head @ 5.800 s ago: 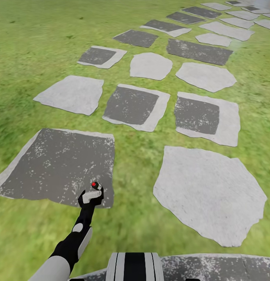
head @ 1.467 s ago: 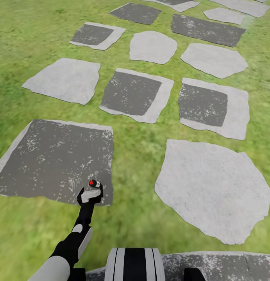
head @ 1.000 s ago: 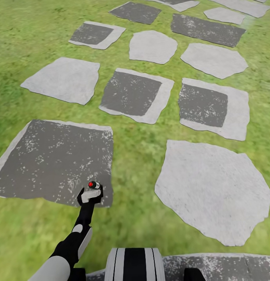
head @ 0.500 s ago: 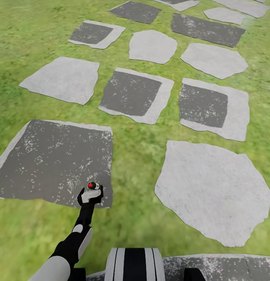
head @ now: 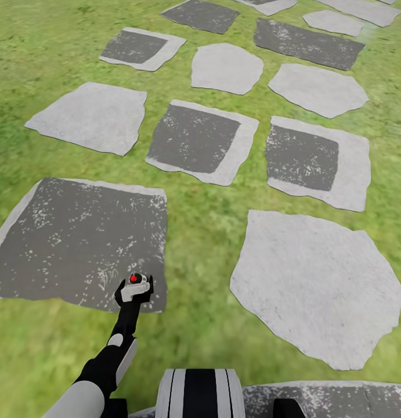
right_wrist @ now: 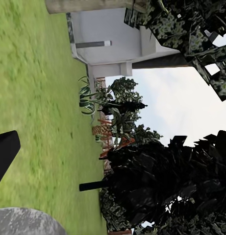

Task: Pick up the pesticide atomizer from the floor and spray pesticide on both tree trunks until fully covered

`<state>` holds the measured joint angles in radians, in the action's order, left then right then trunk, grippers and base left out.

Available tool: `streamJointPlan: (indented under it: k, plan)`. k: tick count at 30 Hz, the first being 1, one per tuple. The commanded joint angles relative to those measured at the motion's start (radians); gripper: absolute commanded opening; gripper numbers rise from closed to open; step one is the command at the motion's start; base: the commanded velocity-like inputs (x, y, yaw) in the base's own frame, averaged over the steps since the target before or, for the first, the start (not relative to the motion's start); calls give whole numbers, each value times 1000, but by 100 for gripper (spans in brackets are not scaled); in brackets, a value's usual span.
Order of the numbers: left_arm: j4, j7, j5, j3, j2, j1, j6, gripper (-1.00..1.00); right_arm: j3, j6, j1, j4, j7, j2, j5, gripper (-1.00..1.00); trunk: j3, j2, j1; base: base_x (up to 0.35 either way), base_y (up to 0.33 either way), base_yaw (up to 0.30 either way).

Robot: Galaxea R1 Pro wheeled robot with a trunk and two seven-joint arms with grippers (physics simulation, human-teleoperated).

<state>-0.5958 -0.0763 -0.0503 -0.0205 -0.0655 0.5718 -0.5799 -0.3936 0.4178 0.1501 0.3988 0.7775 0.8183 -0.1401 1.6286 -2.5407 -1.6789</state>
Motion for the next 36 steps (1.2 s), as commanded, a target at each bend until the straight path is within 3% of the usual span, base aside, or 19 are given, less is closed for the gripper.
streamJointPlan:
  k: [1, 11, 12, 36]
  plan:
    - [1, 2, -5, -1, 0, 0, -3, 100, -7, 3, 1, -1, 0, -1, -10, 100, 0, 0, 0, 2, 0, 0]
    - [1, 1, -5, -1, -2, 0, -2, 100, -7, 3, 1, -1, 0, 0, -10, 100, 0, 0, 0, 0, 0, 0]
    - [1, 1, -5, -1, -2, 0, -2, -100, -7, 4, 1, -1, 0, 0, -10, 100, 0, 0, 0, 0, 0, 0]
    - [1, 1, -6, -1, -2, 0, -3, -100, -7, 4, 2, -2, 0, 0, -10, 100, 0, 0, 0, 0, 0, 0]
